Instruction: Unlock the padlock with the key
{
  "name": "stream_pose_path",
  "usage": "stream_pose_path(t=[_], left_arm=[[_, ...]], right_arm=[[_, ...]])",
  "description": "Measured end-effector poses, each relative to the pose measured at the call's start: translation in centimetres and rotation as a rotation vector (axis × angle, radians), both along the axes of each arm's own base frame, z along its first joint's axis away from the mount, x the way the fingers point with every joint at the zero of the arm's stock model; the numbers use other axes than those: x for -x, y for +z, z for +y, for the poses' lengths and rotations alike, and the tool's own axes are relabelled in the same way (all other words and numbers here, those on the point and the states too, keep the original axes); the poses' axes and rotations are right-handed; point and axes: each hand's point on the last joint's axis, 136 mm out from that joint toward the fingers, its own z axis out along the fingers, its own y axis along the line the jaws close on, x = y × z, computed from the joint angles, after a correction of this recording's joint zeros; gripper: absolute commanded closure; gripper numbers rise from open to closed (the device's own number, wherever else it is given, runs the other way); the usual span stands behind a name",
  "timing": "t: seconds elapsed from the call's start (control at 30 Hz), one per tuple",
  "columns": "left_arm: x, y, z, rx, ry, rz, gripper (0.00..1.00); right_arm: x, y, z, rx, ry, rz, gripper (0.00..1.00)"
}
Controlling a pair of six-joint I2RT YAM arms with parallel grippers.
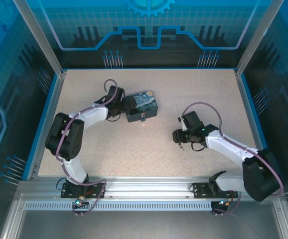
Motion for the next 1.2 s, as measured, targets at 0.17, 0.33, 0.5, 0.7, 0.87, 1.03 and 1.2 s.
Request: stream_pose_path(t=[0.17, 0.33, 0.5, 0.7, 0.87, 1.03, 1.2], left_arm=[[0.5, 4.8, 1.0, -0.047, -0.017, -0.113, 0.01], [0.8, 8.0, 1.6, -0.067, -0.018, -0.198, 0.01], [1.1, 7.4, 1.7, -0.082, -0.029, -0.185, 0.01], [1.3, 7.1, 1.8, -0.087, -0.032, -0.177, 0.01], [1.3, 7.1, 1.8, -0.09, -0.035, -0.177, 0.01], [1.3, 7.1, 1.8, -0.096, -0.041, -0.179, 0.01], [1.3, 7.1, 1.8, -0.103, -0.048, -0.18, 0.01]], right_arm=[[1.5, -1.5, 0.2, 0.043, 0.006, 0.07, 0.57], [2.2, -2.8, -0.1, 0.085, -0.003, 0.12, 0.62], [2.3, -4.0, -0.8, 0.141, -0.024, 0.149, 0.66], [2.2, -4.3, -1.1, 0.171, -0.04, 0.156, 0.73], [2.2, -4.3, -1.1, 0.168, -0.049, 0.158, 0.78], [2.2, -4.5, -1.1, 0.168, -0.059, 0.166, 0.84], [2.1, -4.3, -1.0, 0.159, -0.064, 0.157, 0.89]])
